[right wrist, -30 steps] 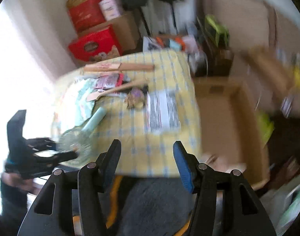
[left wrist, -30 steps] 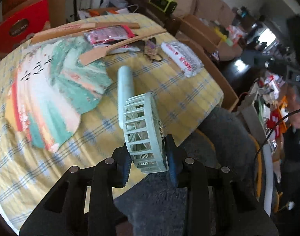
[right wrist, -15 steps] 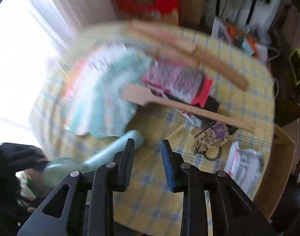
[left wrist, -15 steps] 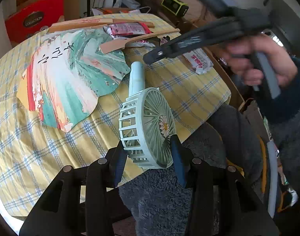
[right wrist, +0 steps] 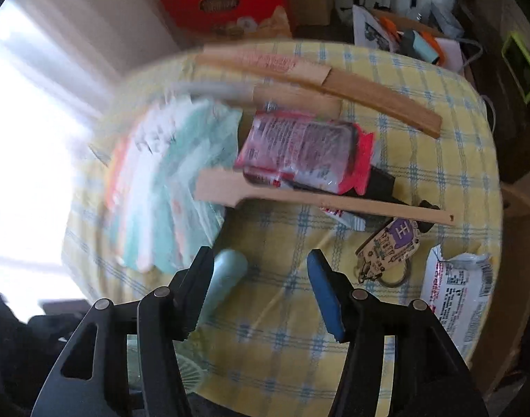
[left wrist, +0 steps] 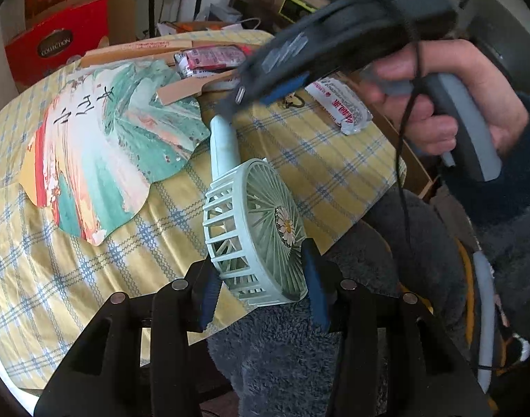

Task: Organize objects
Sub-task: 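Lift the green fan with the left gripper while the right gripper grasps its handle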

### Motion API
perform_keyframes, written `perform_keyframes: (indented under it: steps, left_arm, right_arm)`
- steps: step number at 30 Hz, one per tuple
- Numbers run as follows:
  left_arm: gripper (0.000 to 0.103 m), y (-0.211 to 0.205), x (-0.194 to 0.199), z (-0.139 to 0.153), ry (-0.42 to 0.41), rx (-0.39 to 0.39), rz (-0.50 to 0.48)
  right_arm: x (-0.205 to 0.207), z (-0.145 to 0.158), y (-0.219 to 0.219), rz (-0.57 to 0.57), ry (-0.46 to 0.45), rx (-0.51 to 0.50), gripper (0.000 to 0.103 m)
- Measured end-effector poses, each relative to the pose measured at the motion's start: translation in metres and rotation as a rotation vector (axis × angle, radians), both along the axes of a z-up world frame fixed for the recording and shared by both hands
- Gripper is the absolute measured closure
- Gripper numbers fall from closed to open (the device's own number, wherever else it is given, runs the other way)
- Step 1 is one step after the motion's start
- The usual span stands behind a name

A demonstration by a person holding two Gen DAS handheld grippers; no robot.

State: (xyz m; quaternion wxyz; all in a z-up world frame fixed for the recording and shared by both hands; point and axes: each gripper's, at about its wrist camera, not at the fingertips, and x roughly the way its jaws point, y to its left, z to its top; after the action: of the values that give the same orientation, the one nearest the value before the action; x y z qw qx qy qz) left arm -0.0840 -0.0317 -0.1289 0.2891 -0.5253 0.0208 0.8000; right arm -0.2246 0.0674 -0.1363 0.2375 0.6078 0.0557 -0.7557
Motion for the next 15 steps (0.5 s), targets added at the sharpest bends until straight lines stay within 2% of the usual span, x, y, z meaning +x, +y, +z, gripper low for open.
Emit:
perform_keyframes:
  steps: [1, 4, 5, 9, 12, 14, 15]
  left_arm:
    - [0.063, 0.003, 0.001, 0.001, 0.007, -0.004, 0.000]
    - [0.064, 0.008, 0.004, 0.003, 0.017, -0.013, 0.001]
    - [0.064, 0.007, 0.005, 0.003, 0.020, -0.018, 0.005]
    - [0.061, -0.003, 0.004, 0.003, 0.012, -0.014, 0.040]
    - [0.059, -0.020, -0.001, 0.003, 0.016, -0.009, 0.129]
    - [0.064, -0.035, -0.008, 0.002, 0.008, 0.018, 0.217]
    - [0.063, -0.042, -0.011, 0.002, -0.008, 0.053, 0.247]
  right_arm:
    - [0.000, -0.006, -0.012, 0.037, -0.020, 0.043, 0.054]
    - [0.000, -0.021, -0.026, 0.066, -0.081, 0.014, 0.063]
    - [0.001, -0.023, -0.029, 0.068, -0.081, 0.021, 0.070]
    - [0.004, -0.025, -0.023, 0.055, -0.050, 0.041, 0.070]
    - [0.011, -0.021, -0.002, 0.008, -0.035, 0.047, 0.075]
    - [0.021, -0.017, 0.017, -0.022, -0.024, 0.046, 0.093]
    - [0.026, -0.016, 0.021, -0.023, -0.028, 0.052, 0.093]
